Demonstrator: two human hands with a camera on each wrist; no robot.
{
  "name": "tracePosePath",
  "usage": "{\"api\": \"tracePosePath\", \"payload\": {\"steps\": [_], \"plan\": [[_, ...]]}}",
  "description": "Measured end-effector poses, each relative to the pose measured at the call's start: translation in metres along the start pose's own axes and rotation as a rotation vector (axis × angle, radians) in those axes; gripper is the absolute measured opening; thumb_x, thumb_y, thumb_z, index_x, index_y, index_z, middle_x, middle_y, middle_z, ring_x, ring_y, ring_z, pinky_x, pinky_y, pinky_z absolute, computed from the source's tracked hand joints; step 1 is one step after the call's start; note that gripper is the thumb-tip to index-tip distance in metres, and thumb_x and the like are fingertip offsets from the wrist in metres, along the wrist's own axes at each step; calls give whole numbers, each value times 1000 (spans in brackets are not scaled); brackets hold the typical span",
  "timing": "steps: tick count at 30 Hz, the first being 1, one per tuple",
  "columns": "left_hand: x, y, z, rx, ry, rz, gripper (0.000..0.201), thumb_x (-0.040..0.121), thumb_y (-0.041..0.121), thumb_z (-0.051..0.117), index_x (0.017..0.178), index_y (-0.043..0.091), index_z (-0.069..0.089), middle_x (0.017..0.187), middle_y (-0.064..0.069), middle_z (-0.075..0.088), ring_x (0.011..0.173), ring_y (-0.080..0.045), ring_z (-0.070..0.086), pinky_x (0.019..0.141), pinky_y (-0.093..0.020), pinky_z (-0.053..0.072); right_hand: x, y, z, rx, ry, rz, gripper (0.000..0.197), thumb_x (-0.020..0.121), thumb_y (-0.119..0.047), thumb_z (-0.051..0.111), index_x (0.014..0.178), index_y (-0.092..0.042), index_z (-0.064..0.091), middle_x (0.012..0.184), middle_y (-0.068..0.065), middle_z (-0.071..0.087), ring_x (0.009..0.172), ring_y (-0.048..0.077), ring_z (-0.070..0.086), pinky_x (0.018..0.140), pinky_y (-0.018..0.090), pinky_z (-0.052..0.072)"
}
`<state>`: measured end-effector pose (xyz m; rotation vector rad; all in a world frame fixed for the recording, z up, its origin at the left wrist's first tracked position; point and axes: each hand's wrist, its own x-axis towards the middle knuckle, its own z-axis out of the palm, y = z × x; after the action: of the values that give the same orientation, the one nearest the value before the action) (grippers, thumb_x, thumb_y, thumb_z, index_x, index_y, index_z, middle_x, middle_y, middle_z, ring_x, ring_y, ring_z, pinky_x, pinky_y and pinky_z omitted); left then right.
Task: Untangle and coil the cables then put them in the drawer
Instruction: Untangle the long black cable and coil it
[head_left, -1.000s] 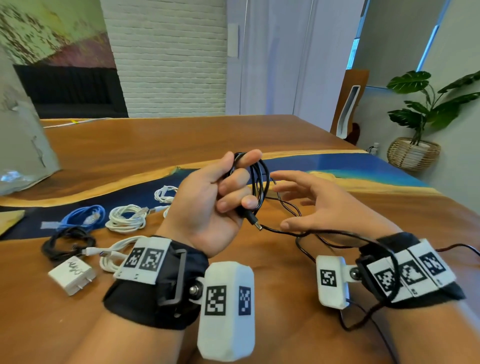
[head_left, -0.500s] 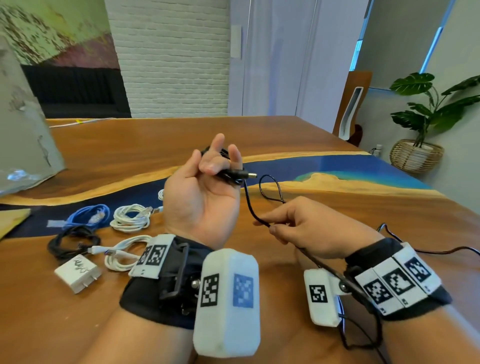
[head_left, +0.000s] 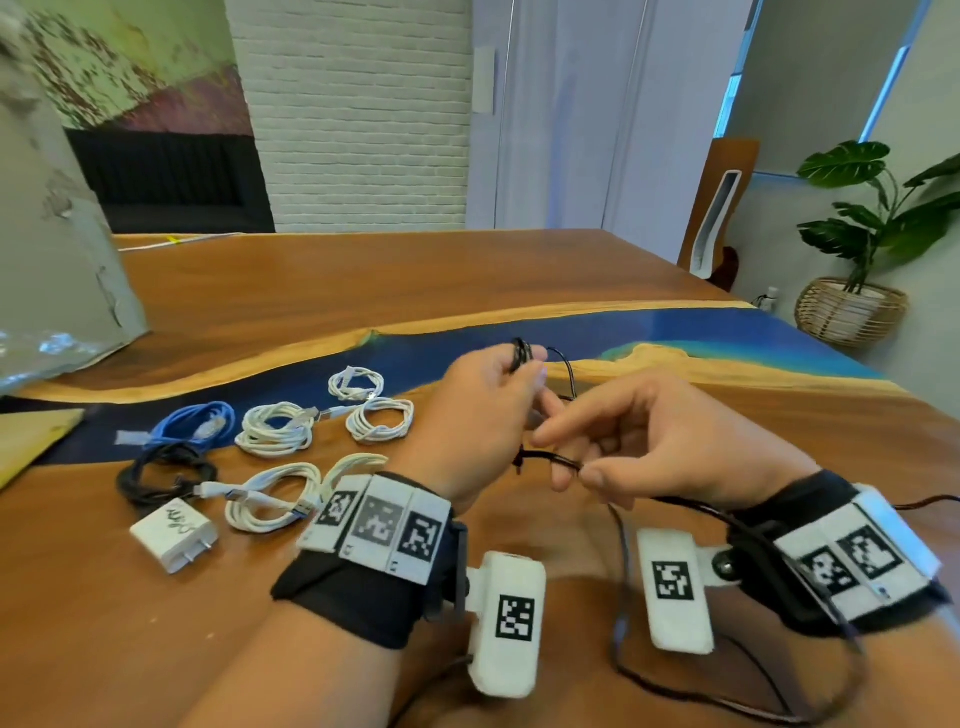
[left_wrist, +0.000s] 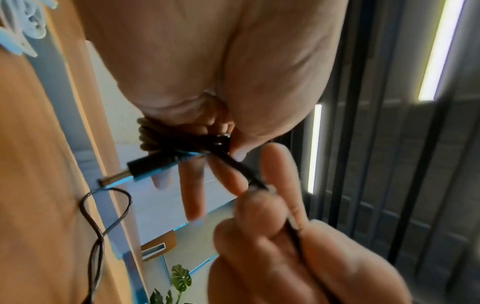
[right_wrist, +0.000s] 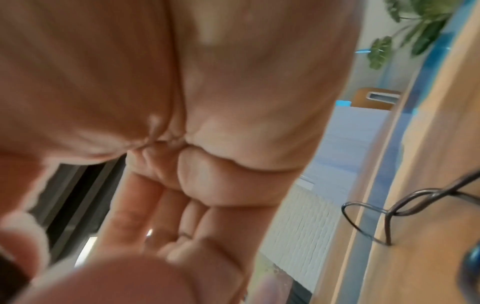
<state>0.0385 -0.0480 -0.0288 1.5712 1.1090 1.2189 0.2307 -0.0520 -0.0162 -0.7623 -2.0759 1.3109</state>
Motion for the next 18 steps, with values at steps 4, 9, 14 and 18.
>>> {"api": "tracePosePath", "payload": {"steps": [4, 9, 14, 18], "plan": [[-4, 2, -6, 117, -180, -80, 28, 108, 22, 44, 104, 10, 68, 54, -1, 58, 51, -21, 53, 62, -37, 47, -12, 1, -17, 196, 47, -117, 32, 78, -6, 83, 110, -7, 79, 93, 21, 76, 63, 17, 68, 52, 25, 55], [-14, 14, -7, -73, -388, -243, 50, 109, 39, 37, 96, 3, 70, 43, 7, 43, 41, -15, 30, 45, -24, 33, -9, 4, -26, 187, 285, -55, 28, 80, -1, 70, 107, -5, 79, 82, 22, 73, 49, 17, 59, 46, 26, 55], [-12, 8, -18, -404, -472, -177, 39, 105, 33, 41, 86, 9, 65, 50, 8, 19, 39, -10, 13, 52, -38, 13, -4, 1, -21, 240, 389, -98, 30, 80, -2, 67, 107, -10, 79, 81, 19, 71, 48, 15, 53, 45, 28, 54], [-11, 13, -14, -575, -388, -202, 34, 106, 32, 39, 83, 13, 56, 51, 9, 17, 37, -7, 14, 47, -26, 30, 3, 1, -16, 515, 444, -67, 31, 85, -1, 58, 112, -7, 72, 77, 12, 65, 54, 13, 56, 56, 29, 59]]}}
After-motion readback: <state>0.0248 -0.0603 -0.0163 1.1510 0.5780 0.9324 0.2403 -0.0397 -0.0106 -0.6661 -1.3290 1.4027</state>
